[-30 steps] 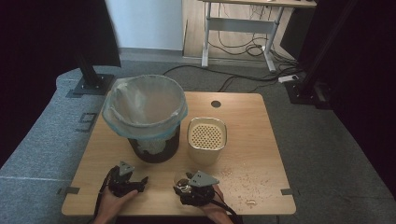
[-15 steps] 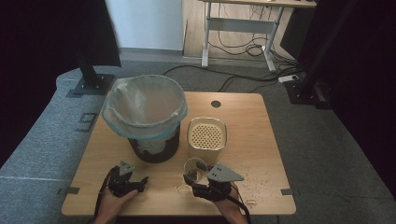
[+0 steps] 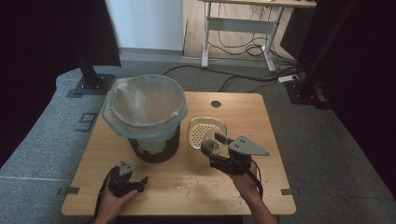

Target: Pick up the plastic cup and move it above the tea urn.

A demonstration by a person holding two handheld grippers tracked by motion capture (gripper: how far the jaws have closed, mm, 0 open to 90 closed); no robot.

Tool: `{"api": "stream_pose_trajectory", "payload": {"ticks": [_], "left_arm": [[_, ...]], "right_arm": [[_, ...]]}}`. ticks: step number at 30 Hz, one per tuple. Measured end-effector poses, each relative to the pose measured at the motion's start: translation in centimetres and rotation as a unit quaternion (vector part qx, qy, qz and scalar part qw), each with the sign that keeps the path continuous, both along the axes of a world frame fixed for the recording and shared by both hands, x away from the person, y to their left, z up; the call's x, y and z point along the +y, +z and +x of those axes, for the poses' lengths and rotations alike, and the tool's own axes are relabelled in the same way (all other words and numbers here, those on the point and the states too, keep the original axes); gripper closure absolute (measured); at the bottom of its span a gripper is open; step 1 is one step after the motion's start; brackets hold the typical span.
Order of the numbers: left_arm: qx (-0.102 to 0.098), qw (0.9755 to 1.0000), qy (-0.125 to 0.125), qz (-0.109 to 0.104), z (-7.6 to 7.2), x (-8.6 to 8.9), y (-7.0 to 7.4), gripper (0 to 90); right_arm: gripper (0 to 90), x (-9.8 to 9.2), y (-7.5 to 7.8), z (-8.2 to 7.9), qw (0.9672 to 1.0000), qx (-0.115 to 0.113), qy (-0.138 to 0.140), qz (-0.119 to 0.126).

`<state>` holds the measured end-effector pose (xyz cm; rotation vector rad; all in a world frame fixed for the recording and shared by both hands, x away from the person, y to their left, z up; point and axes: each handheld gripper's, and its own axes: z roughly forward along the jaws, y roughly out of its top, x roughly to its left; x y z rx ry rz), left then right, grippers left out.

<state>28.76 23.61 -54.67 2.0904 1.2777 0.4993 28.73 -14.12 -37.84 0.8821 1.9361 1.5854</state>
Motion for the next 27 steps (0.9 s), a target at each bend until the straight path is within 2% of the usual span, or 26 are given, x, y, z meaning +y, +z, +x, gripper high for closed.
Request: {"api": "stream_pose_trajectory", "payload": {"ticks": [6, 8, 10, 13, 19, 27], "left_arm": [[0.0, 1.0, -0.001, 0.0, 0.0, 0.0, 0.0, 13.8], [0.0, 1.0, -0.001, 0.0, 0.0, 0.0, 0.0, 14.0], [0.0, 1.0, -0.001, 0.0, 0.0, 0.0, 0.0, 13.9], [0.0, 1.0, -0.001, 0.0, 0.0, 0.0, 0.0, 13.9], [0.0, 1.0, -0.001, 0.0, 0.0, 0.0, 0.0, 14.0], [-0.001, 1.0, -0.005, 0.001, -0.1, 0.0, 0.0, 14.2]], "right_arm": [[37.0, -0.7, 1.1, 2.2, 0.9997, -0.001, -0.024, -0.006], [37.1, -0.8, 1.3, 3.6, 0.9993, -0.002, -0.034, -0.012], [37.1, -0.8, 1.3, 3.9, 0.9992, -0.001, -0.038, -0.013], [37.1, -0.9, 1.3, 5.2, 0.9987, 0.002, -0.048, -0.015], [37.1, -0.3, 1.4, 7.8, 0.9972, 0.001, -0.061, -0.043], [37.0, 0.2, 1.1, 8.9, 0.996, 0.005, -0.069, -0.057]]}}
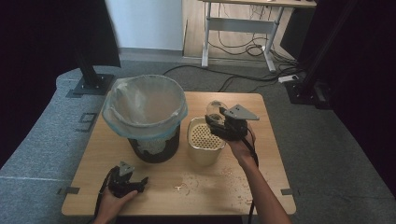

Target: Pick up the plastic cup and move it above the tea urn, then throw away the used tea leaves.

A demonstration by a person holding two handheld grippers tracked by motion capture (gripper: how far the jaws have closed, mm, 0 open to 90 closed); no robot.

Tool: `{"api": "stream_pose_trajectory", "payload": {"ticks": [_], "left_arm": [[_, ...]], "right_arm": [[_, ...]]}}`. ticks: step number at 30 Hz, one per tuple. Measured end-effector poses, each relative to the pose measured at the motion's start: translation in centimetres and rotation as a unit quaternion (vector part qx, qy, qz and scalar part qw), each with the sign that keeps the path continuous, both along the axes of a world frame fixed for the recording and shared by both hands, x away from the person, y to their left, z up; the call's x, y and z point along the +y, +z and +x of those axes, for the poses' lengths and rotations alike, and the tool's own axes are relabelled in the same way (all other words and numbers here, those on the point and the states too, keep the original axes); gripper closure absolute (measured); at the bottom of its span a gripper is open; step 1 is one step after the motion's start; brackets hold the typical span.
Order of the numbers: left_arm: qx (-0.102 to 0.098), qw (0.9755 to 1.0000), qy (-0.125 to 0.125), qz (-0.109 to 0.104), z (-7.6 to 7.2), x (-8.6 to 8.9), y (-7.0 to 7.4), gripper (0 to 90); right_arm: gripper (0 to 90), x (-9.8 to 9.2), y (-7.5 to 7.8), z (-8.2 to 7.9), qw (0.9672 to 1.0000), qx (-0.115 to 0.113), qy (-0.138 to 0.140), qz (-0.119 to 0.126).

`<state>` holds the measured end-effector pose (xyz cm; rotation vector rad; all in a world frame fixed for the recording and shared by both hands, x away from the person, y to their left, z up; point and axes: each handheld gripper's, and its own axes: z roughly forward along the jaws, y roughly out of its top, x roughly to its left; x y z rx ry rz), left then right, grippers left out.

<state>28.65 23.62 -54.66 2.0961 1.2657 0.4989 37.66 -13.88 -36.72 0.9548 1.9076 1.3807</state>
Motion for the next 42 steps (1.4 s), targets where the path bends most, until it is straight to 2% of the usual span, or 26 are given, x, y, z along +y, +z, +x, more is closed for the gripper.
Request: {"api": "stream_pose_trajectory", "payload": {"ticks": [5, 12, 17, 21, 26, 30, 31, 34, 35, 36, 38, 40, 41, 42], "left_arm": [[0.0, 1.0, -0.001, 0.0, 0.0, 0.0, 0.0, 14.1], [0.0, 1.0, 0.0, -0.001, 0.0, 0.0, 0.0, 14.1], [0.0, 1.0, 0.0, -0.001, 0.0, 0.0, 0.0, 14.1], [0.001, 1.0, -0.001, -0.001, 0.0, 0.0, 0.0, 14.1], [0.001, 1.0, -0.001, -0.001, 0.0, 0.0, 0.0, 14.1], [0.001, 1.0, -0.001, -0.001, 0.0, 0.0, 0.0, 14.1], [0.001, 1.0, 0.0, -0.001, 0.0, 0.0, 0.0, 14.1], [0.001, 1.0, -0.001, -0.001, 0.0, 0.0, 0.0, 14.1], [0.001, 1.0, 0.0, -0.001, 0.0, 0.0, 0.0, 14.1], [0.001, 1.0, -0.001, 0.0, 0.0, 0.0, 0.0, 14.1], [0.001, 1.0, -0.001, 0.0, 0.0, 0.0, 0.0, 14.1], [0.001, 1.0, -0.001, 0.0, 0.0, 0.0, 0.0, 14.1], [0.001, 1.0, -0.001, 0.0, 0.0, 0.0, 0.0, 14.1], [0.001, 1.0, -0.001, 0.0, 0.0, 0.0, 0.0, 14.1]], "right_arm": [[37.0, 0.1, 0.0, 0.1, 0.9998, -0.006, -0.006, -0.02], [36.8, 0.3, 0.2, 0.5, 0.9955, -0.026, -0.022, -0.088], [36.8, 0.6, 0.3, 0.7, 0.9898, -0.041, -0.03, -0.133], [36.9, 0.9, 0.3, 0.9, 0.9804, -0.065, -0.031, -0.184], [37.0, 1.6, 0.4, 1.1, 0.9652, -0.088, -0.036, -0.244], [37.1, 2.2, 0.3, 1.0, 0.9494, -0.109, -0.028, -0.293], [37.1, 2.4, 0.2, 1.1, 0.9429, -0.114, -0.023, -0.312], [37.2, 2.7, -0.2, 1.1, 0.9289, -0.127, -0.01, -0.348], [37.4, 2.8, -0.3, 1.3, 0.9224, -0.132, -0.01, -0.363], [37.4, 2.9, -0.4, 1.3, 0.9191, -0.134, -0.009, -0.37], [37.7, 3.2, -0.7, 1.4, 0.9089, -0.141, -0.008, -0.392], [37.8, 3.4, -1.0, 1.4, 0.8944, -0.151, -0.008, -0.421], [37.8, 3.6, -1.2, 1.4, 0.8841, -0.159, -0.009, -0.439], [37.9, 3.7, -1.4, 1.5, 0.8794, -0.162, -0.009, -0.448]]}}
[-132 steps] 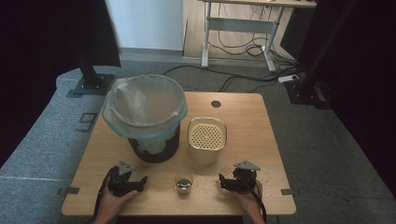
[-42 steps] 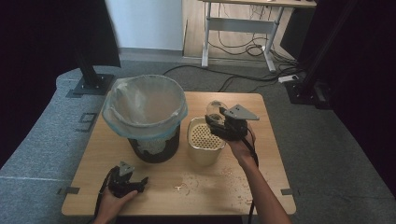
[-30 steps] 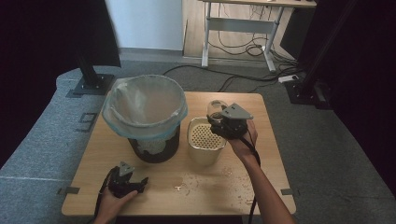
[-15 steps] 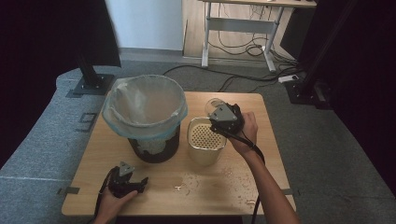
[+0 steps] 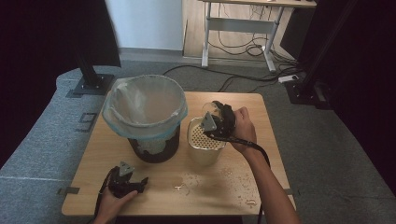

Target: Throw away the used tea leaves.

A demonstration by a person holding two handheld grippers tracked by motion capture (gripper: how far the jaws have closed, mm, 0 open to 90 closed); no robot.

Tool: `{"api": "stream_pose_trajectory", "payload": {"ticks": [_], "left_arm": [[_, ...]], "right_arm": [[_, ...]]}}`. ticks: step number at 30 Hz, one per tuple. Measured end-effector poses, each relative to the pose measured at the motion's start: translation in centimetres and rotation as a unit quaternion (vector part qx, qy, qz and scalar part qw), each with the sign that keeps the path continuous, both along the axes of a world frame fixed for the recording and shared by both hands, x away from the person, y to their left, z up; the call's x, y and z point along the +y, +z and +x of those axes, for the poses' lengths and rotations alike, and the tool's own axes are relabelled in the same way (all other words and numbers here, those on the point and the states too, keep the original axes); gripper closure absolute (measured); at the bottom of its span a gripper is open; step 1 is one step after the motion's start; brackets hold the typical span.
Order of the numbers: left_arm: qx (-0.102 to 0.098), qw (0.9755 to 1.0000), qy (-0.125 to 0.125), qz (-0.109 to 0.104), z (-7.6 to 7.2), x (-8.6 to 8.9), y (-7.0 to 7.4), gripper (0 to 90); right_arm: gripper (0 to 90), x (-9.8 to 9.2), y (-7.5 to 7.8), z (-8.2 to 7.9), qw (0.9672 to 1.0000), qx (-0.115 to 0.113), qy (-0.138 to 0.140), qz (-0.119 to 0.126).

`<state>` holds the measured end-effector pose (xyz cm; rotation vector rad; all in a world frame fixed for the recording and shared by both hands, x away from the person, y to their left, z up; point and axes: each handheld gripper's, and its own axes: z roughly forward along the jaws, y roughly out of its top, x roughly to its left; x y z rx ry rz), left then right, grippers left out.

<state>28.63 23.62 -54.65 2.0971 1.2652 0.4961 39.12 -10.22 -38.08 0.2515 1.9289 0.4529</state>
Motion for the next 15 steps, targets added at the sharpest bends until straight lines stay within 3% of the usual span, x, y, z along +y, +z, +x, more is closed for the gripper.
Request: {"api": "stream_pose_trajectory", "payload": {"ticks": [2, 5, 7, 8, 11, 13, 15], "left_arm": [[0.0, 1.0, 0.0, 0.0, 0.0, 0.0, 0.0, 14.1], [0.0, 1.0, -0.001, 0.0, 0.0, 0.0, 0.0, 14.1], [0.0, 1.0, -0.001, -0.001, 0.0, 0.0, 0.0, 14.1], [0.0, 1.0, -0.001, -0.001, 0.0, 0.0, 0.0, 14.1], [0.0, 1.0, -0.001, -0.001, 0.0, 0.0, 0.0, 14.1], [0.0, 1.0, -0.001, -0.001, 0.0, 0.0, 0.0, 14.1], [0.0, 1.0, -0.001, -0.001, 0.0, 0.0, 0.0, 14.1]], "right_arm": [[38.0, 0.2, -0.3, 0.1, 0.9996, -0.006, 0.001, -0.027], [38.1, 0.5, -1.0, 0.0, 0.9966, -0.028, -0.003, -0.078], [38.1, 0.7, -1.4, 0.1, 0.9901, -0.053, -0.004, -0.13], [38.1, 0.7, -1.7, 0.0, 0.9882, -0.06, -0.005, -0.141], [38.1, 0.9, -2.5, 0.0, 0.9781, -0.079, -0.004, -0.193], [38.2, 1.0, -2.9, 0.0, 0.9687, -0.092, 0.002, -0.231], [38.2, 1.1, -3.3, 0.0, 0.9616, -0.102, 0.005, -0.254]]}}
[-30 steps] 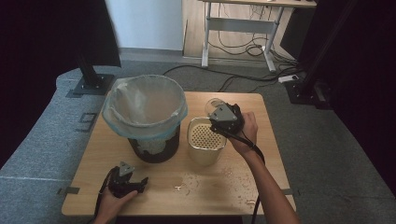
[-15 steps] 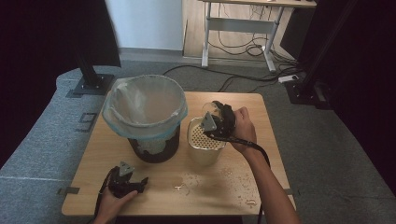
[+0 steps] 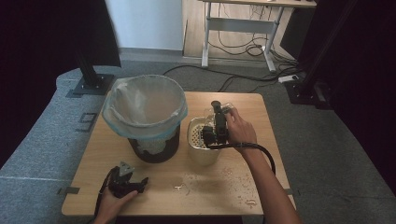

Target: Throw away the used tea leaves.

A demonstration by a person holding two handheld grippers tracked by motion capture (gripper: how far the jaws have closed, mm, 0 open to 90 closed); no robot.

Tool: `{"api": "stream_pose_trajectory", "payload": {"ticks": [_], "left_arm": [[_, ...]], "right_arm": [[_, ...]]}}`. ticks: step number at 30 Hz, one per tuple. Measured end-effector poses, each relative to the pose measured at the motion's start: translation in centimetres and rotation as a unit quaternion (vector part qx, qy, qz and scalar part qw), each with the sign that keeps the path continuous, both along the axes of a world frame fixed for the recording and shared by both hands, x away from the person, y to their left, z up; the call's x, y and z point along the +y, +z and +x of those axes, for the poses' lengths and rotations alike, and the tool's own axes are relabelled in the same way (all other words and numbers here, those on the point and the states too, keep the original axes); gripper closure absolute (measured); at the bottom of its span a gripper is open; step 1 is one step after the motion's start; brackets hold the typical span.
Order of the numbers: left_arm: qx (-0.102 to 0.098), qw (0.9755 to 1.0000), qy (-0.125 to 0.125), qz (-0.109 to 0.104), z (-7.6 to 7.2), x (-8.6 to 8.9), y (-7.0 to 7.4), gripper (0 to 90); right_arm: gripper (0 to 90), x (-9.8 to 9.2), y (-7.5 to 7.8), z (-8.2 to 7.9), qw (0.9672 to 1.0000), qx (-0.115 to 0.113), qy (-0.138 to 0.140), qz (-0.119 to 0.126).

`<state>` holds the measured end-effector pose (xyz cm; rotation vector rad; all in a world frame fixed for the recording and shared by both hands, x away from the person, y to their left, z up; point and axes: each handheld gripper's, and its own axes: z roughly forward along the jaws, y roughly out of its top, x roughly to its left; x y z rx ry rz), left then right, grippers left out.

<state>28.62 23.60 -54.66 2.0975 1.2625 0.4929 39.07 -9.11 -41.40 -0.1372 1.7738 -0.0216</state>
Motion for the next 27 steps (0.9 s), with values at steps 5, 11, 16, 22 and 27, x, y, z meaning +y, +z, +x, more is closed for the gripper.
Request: {"api": "stream_pose_trajectory", "payload": {"ticks": [5, 11, 16, 22, 27], "left_arm": [[0.0, 1.0, -0.001, 0.0, 0.0, 0.0, 0.0, 14.1], [0.0, 1.0, -0.001, 0.0, 0.0, 0.0, 0.0, 14.1], [0.0, 1.0, -0.001, 0.0, 0.0, 0.0, 0.0, 14.1], [0.0, 1.0, -0.001, 0.001, 0.0, 0.0, 0.0, 14.1], [0.001, 1.0, -0.001, 0.001, 0.0, 0.0, 0.0, 14.1]], "right_arm": [[38.5, 0.3, -0.5, -0.1, 0.999, -0.021, 0.005, -0.04], [38.5, 0.8, -0.5, -0.3, 0.9947, -0.051, 0.012, -0.089], [38.7, 1.1, -0.7, -0.4, 0.9872, -0.076, 0.019, -0.139], [39.0, 1.0, -0.9, -0.6, 0.9678, -0.104, 0.03, -0.227], [39.5, 1.4, -1.0, -0.8, 0.9574, -0.119, 0.032, -0.261]]}}
